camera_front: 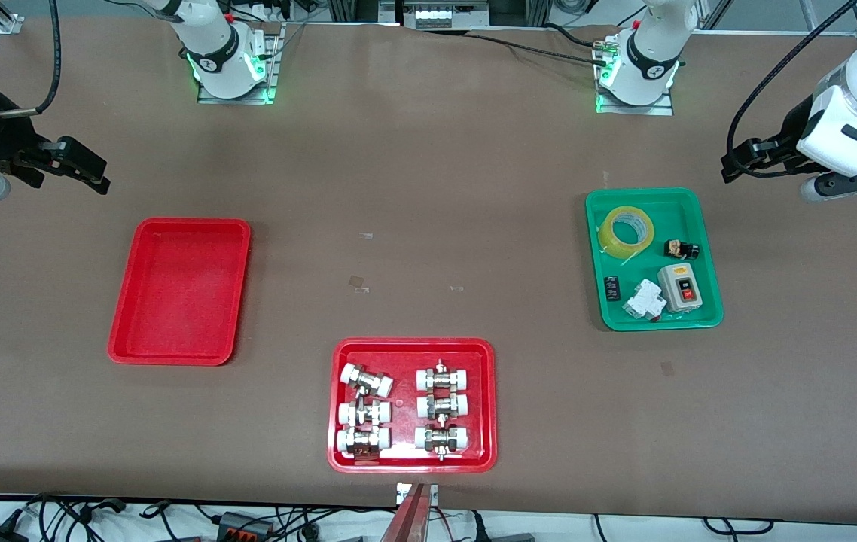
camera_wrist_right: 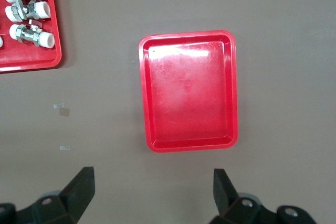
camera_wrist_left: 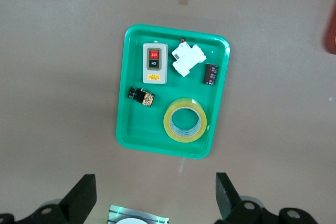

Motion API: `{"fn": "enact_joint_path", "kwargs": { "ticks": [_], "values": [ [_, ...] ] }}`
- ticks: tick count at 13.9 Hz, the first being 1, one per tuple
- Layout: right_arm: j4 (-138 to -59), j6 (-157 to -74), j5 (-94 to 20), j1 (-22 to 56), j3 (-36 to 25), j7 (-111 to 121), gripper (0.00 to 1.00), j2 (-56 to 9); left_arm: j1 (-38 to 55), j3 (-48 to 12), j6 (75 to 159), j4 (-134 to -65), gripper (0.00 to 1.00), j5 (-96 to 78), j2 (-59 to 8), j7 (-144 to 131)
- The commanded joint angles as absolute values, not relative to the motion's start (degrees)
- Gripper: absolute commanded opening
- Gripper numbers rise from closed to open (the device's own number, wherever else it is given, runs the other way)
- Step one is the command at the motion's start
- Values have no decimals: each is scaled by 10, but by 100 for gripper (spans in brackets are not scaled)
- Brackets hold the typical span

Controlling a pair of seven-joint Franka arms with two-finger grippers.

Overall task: Left arm passes tape to right arm into tray
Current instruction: 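Move the left gripper down over the tape roll in the green tray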

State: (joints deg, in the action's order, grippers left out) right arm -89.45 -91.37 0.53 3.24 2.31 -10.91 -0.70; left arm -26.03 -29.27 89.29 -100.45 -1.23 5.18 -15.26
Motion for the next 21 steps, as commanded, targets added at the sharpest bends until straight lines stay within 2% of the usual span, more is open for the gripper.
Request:
{"fn": "enact_joint_path", "kwargs": {
  "ticks": [1,6,10,11,12,14,17,19,21],
  "values": [
    [-883,-908,11,33,25,-114,100,-14,-268,-294,888,-1004,100,-24,59,-135],
    [-881,-910,11,30,25,-107,100,-15,-269,-294,897,-1004,100,-24,58,-135],
    [-880,-910,11,31,25,-105,100,-16,-266,-299,917,-1015,100,-23,39,-135],
    [-880,-910,11,31,25,-105,100,-18,-266,-299,935,-1030,100,-20,12,-134],
    [-880,-910,12,31,25,-105,100,-20,-269,-298,971,-1050,100,-18,-26,-134],
    [-880,-910,12,31,25,-106,100,-20,-290,-296,1042,-1097,100,-16,-55,-134],
    [-880,-910,11,31,25,-106,100,-20,-289,-300,1190,-1233,100,-16,-67,-134],
    [-880,-910,11,32,25,-107,100,-20,-286,-302,1250,-1294,100,-16,-67,-139],
    [-880,-910,11,32,25,-107,100,-20,-290,-301,1264,-1308,100,-15,-85,-136]
  ]
}}
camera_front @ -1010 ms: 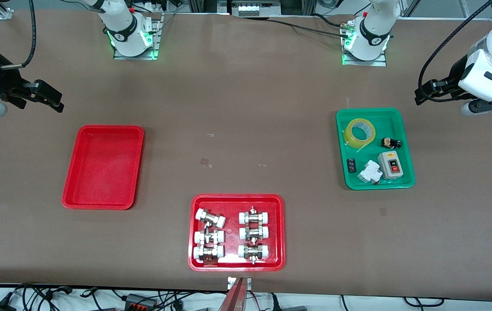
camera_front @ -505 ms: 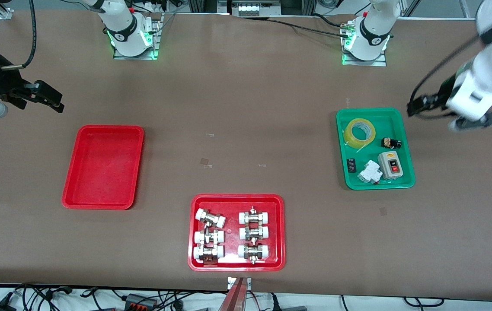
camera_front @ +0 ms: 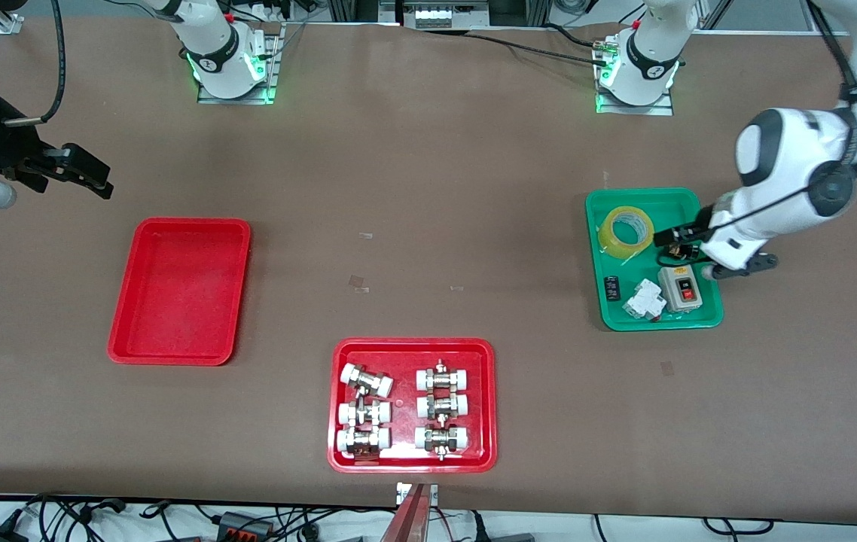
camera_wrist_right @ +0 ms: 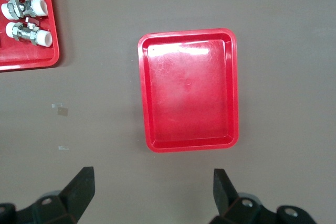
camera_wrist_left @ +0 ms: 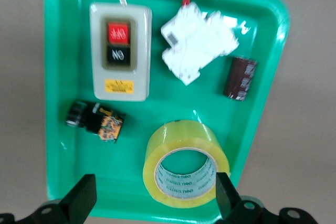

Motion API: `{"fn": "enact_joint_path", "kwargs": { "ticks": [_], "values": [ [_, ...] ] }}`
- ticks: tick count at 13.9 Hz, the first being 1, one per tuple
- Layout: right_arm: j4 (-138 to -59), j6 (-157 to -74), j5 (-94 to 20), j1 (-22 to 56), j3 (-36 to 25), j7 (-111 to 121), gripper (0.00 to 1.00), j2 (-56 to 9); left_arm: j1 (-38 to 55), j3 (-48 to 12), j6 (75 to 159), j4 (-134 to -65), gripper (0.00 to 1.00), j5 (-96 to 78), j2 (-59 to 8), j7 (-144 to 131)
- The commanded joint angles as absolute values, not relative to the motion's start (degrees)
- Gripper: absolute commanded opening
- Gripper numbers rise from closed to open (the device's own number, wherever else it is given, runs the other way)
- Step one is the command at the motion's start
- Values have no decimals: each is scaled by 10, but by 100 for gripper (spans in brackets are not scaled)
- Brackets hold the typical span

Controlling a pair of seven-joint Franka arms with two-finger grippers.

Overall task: Left arm passes tape to right arm into tray
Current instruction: 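Move the left gripper down over the tape roll in the green tray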

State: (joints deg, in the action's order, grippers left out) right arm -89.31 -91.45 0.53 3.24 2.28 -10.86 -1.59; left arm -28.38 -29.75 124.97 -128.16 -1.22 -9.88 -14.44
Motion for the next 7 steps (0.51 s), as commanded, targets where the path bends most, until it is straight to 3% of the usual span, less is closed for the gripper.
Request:
{"fn": "enact_joint_path", "kwargs": {
  "ticks": [1,7],
  "values": [
    [-880,-910,11,32,25,-107,100,-20,-288,-301,1272,-1320,100,-15,-90,-136],
    [-880,-910,14,32,25,-108,100,-20,-287,-300,1345,-1355,100,21,-134,-135]
  ]
}}
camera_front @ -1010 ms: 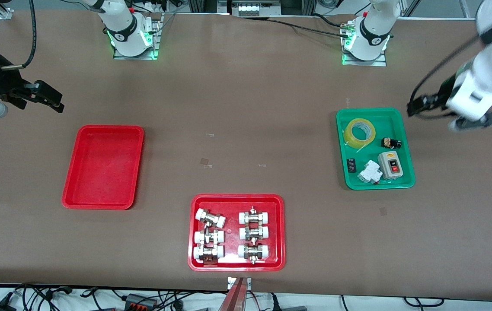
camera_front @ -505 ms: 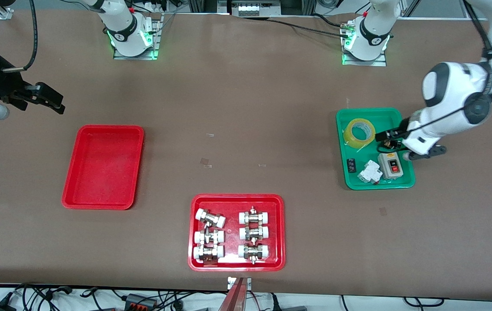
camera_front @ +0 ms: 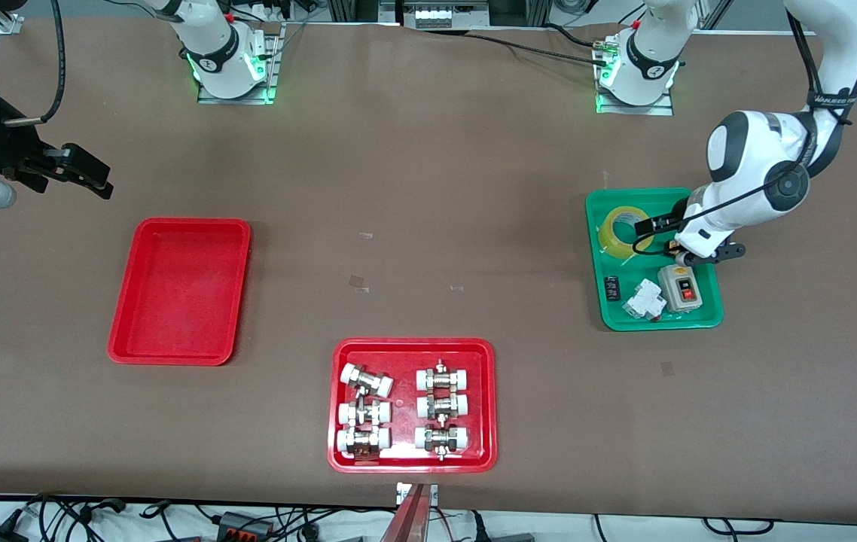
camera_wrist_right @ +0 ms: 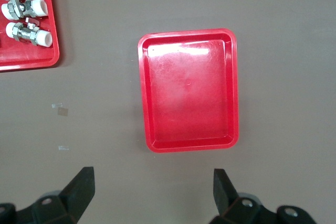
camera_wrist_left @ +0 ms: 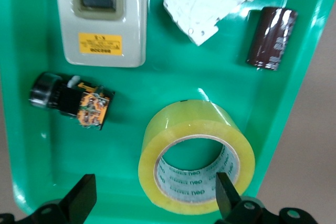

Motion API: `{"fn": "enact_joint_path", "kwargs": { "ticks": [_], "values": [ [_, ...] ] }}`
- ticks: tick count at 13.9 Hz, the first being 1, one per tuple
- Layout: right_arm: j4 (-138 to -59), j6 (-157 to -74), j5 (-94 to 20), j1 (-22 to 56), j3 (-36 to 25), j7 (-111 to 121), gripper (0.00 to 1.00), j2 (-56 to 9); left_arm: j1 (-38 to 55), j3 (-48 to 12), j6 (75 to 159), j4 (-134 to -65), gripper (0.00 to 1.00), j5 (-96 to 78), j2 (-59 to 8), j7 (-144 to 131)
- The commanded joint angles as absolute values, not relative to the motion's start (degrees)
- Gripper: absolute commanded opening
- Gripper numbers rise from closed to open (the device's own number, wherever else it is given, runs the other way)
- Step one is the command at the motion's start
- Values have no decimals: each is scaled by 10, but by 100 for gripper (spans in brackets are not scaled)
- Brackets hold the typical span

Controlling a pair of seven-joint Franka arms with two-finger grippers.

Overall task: Left arm passes tape to right arm into tray
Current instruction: 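Move the left gripper down over the tape roll in the green tray, then close the left gripper on the tape roll's rim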

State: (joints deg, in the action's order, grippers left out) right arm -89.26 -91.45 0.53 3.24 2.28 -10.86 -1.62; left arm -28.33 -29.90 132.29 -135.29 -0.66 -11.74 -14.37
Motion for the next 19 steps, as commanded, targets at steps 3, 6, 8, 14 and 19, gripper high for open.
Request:
{"fn": "enact_joint_path", "kwargs": {
  "ticks": [3,6,8,14,19],
  "values": [
    [-880,-910,14,32,25,-108,100,-20,-290,-301,1346,-1356,100,48,-140,-138],
    [-880,-910,14,32,25,-108,100,-20,-293,-301,1360,-1363,91,51,-142,-138],
    [-880,-910,14,32,25,-109,100,-20,-293,-301,1382,-1379,80,52,-142,-138],
    [-880,-910,14,32,25,-110,100,-20,-295,-301,1382,-1385,46,52,-142,-140],
    [-880,-910,14,33,25,-110,100,-20,-297,-301,1381,-1389,1,52,-139,-140]
  ]
}}
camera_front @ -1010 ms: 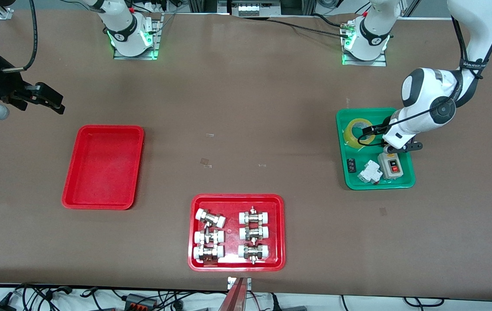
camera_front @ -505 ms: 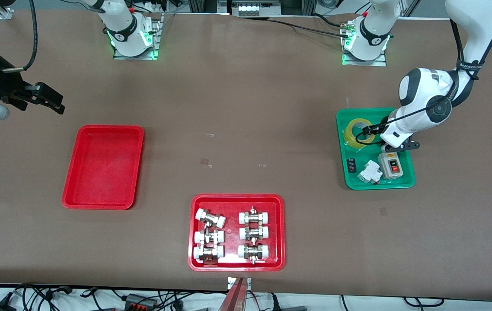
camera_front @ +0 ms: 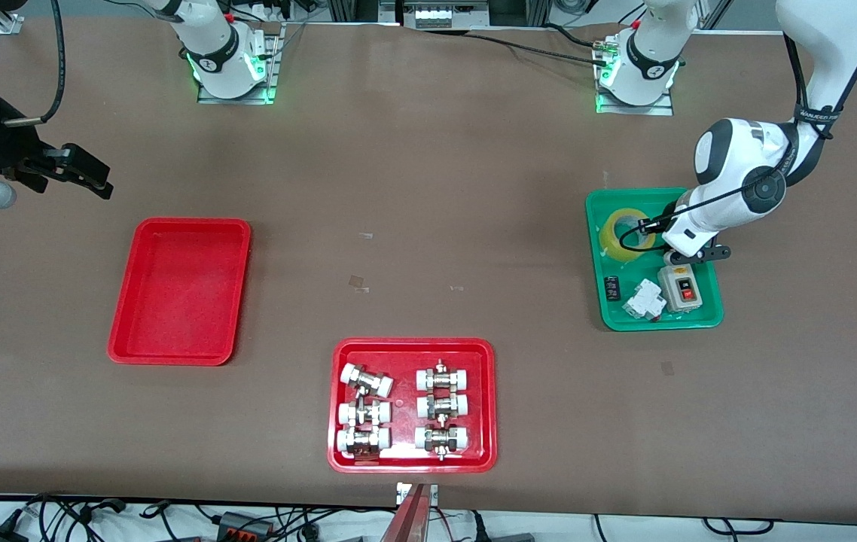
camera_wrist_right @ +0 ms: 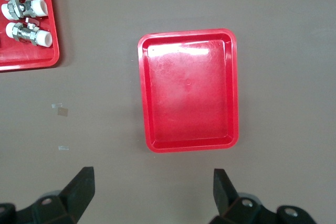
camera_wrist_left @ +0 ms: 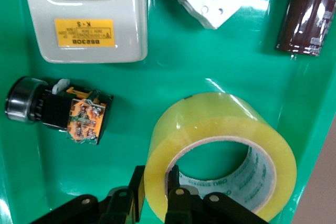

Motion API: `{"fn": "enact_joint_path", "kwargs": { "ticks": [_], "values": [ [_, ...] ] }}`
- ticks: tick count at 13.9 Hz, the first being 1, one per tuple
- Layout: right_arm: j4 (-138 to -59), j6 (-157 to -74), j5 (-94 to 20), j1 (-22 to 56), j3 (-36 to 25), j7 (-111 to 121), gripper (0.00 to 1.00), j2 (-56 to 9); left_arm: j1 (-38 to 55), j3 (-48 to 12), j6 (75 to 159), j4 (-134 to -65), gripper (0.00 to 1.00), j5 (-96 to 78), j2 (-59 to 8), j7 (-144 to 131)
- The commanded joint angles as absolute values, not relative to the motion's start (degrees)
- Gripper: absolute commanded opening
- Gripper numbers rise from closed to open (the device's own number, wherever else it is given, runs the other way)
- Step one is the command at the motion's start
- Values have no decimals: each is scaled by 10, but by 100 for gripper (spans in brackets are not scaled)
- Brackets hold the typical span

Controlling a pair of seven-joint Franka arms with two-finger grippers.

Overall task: Left arm passes tape to right arm into tray
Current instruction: 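Close the left gripper on the tape roll's rim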

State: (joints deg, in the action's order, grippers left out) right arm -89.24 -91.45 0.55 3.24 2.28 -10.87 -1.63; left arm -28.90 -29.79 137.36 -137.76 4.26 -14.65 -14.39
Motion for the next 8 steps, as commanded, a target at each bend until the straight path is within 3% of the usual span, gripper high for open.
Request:
{"fn": "enact_joint_path", "kwargs": {
  "ticks": [1,5,8],
  "values": [
    [-880,-910,14,32,25,-110,100,-20,-298,-301,1377,-1389,1,52,-137,-140],
    [-880,-910,14,32,25,-110,100,-20,-298,-302,1338,-1383,1,52,-102,-141],
    [-880,-910,14,33,25,-110,100,-20,-296,-306,1258,-1355,1,47,-48,-142]
  ]
}}
